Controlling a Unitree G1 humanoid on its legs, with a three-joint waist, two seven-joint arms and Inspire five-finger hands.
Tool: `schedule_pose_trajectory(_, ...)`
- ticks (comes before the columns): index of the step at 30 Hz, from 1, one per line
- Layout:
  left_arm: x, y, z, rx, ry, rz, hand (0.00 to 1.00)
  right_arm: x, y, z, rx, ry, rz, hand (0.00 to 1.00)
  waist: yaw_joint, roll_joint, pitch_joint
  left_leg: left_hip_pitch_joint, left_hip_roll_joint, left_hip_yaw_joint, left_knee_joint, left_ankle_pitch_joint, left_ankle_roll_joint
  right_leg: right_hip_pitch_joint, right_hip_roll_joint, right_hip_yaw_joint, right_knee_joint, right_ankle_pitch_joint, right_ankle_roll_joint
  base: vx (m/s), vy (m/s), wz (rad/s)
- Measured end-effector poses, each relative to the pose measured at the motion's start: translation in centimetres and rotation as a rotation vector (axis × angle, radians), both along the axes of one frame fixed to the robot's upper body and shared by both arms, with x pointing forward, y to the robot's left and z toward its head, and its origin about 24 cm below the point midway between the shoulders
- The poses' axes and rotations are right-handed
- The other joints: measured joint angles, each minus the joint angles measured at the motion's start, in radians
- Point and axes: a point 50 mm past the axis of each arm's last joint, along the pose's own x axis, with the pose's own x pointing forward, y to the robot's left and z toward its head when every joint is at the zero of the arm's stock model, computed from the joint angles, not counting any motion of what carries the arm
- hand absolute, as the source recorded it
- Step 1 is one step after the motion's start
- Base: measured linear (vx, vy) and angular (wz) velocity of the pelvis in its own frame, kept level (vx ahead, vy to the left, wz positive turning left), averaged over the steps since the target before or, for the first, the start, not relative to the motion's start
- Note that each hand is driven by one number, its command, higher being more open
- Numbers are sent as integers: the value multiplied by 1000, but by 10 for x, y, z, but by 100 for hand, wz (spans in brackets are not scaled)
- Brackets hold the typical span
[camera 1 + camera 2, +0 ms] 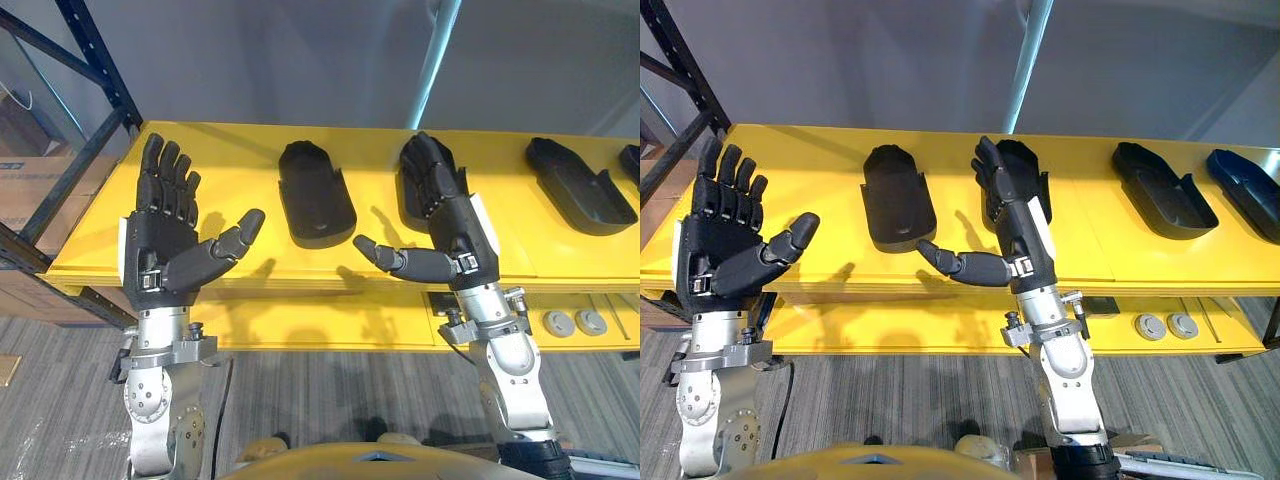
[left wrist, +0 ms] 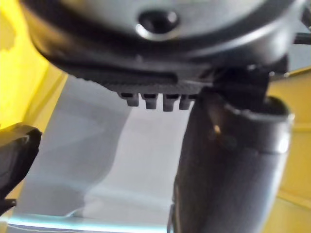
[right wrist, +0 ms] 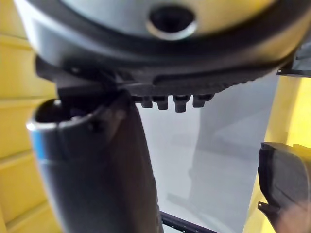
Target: Walk over and take three plastic housings, then place them on the shelf
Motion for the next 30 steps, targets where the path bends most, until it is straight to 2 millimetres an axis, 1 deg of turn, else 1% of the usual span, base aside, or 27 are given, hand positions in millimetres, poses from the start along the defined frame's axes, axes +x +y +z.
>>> schedule_pose_trajectory(2, 0, -1, -1, -3, 4, -4, 100, 3, 1, -3, 1, 28, -2, 100, 0, 4, 11, 0, 0, 1, 1, -2, -4, 0, 0, 1, 0, 0, 0, -39, -11, -2)
schedule_pose_trajectory(4, 1, -2, -1, -6, 5, -8, 100, 5, 3, -9, 2, 75, 3, 100, 0, 9, 20, -2, 1, 1, 1, -2, -4, -2, 0, 1, 0, 0, 0, -41, -12, -1)
schedule_pose_trajectory(6, 1, -3, -1, -12, 7, -6, 100, 8, 6, -21, 4, 150, 9, 100, 1, 16, 27, -7, 2, 1, 0, -2, -3, -8, 1, 1, 0, -1, -1, 0, 0, 0)
schedule_pose_trajectory(9, 1, -3, -1, -16, 3, -9, 100, 11, 7, -31, 6, 201, 3, 100, 1, 22, 34, -24, 2, -3, 1, 3, -2, -23, 1, -1, 0, -1, -1, -20, -7, 5)
schedule_pose_trajectory(11, 2, -5, -1, -18, 2, -18, 100, 18, 7, -36, 9, 227, -12, 100, 1, 23, 43, -39, 2, -11, 2, 12, -7, -32, 1, -8, 1, 0, -1, -9, -11, 11)
schedule_pose_trajectory(13, 4, -9, 0, -22, -4, -36, 100, 21, 7, -33, 21, 215, -17, 100, 5, 27, 61, -41, 2, -17, 4, 13, -7, -33, 1, -11, 5, 0, -1, -7, -3, 10)
schedule_pose_trajectory(15, 9, -12, 1, -25, -11, -50, 100, 25, 8, -27, 30, 191, -12, 100, 6, 30, 66, -58, 2, -24, 7, 14, -8, -46, 0, -15, 12, 0, -1, -14, 6, 14)
schedule_pose_trajectory(20, 15, -12, 2, -31, -15, -43, 100, 33, 11, -17, 32, 150, 0, 100, 6, 30, 87, -74, 3, -35, 22, 19, -2, -54, -1, -21, 19, 0, -1, -5, 4, 7)
schedule_pose_trajectory(25, 15, -12, 2, -26, -13, -41, 100, 37, 13, -20, 21, 174, 17, 100, 14, 35, 93, -76, 3, -38, 27, 19, -2, -53, -2, -25, 20, 0, -1, -1, 1, 1)
schedule_pose_trajectory(28, 15, -12, 2, -27, -12, -43, 100, 38, 14, -21, 12, 193, 33, 100, 15, 48, 104, -86, 3, -46, 40, 15, -2, -52, -2, -27, 22, 0, -1, -33, 0, 6)
schedule_pose_trajectory(30, 15, -12, 1, -28, -12, -41, 100, 41, 16, -26, 3, 218, 47, 100, 15, 54, 109, -88, 2, -50, 41, 11, -7, -52, -2, -28, 22, 0, -1, -36, -4, 4)
